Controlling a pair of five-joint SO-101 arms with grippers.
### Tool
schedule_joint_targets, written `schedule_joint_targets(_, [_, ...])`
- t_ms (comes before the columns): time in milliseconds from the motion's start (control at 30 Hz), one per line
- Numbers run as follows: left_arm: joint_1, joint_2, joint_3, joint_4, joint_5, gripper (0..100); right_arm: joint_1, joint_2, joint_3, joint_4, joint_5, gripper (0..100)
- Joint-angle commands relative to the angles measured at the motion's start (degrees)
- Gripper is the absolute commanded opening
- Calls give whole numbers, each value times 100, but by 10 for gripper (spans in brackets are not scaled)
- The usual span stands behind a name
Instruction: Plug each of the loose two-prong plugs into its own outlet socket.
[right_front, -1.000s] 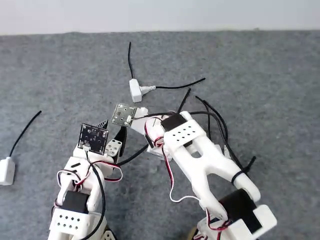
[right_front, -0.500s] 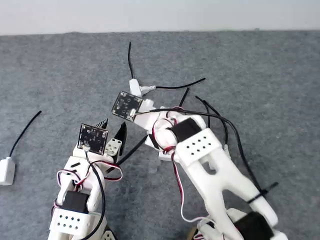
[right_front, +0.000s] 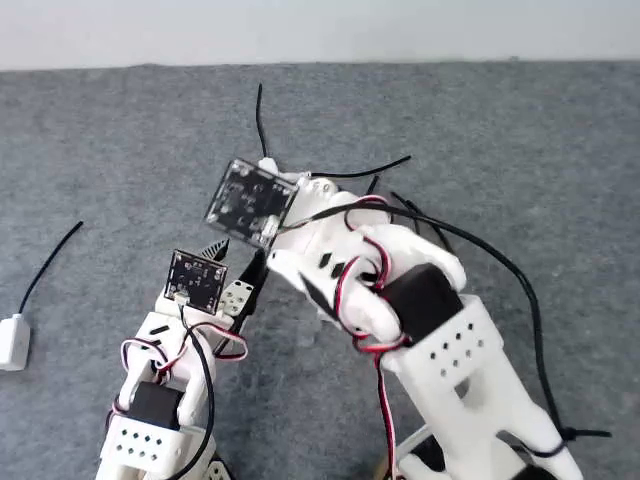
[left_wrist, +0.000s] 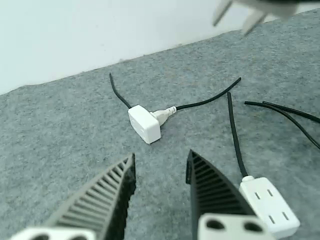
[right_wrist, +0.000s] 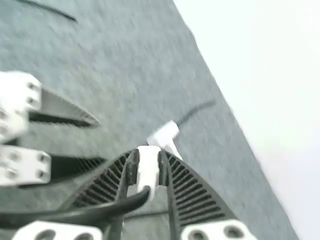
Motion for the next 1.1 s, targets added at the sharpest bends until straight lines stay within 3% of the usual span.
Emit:
schedule_joint_targets(0, [44, -79, -92, -343, -70, 162, -541, -198, -404, 92, -316, 8])
schedule_joint_targets(233, [360, -79, -585, 246, -53, 162, -919, -198, -387, 286, -404, 8])
schedule_joint_targets(400, [835, -88, -1015, 853, 176, 162, -787, -242, -387, 629, -404, 8])
schedule_joint_targets(633, [835, -114, -1411, 1055, 211, 162, -523, -558, -334, 919, -633, 8])
schedule_joint_targets(1067, [888, -2242, -989, 1618, 220, 162, -673, -1815, 1187, 426, -1055, 8])
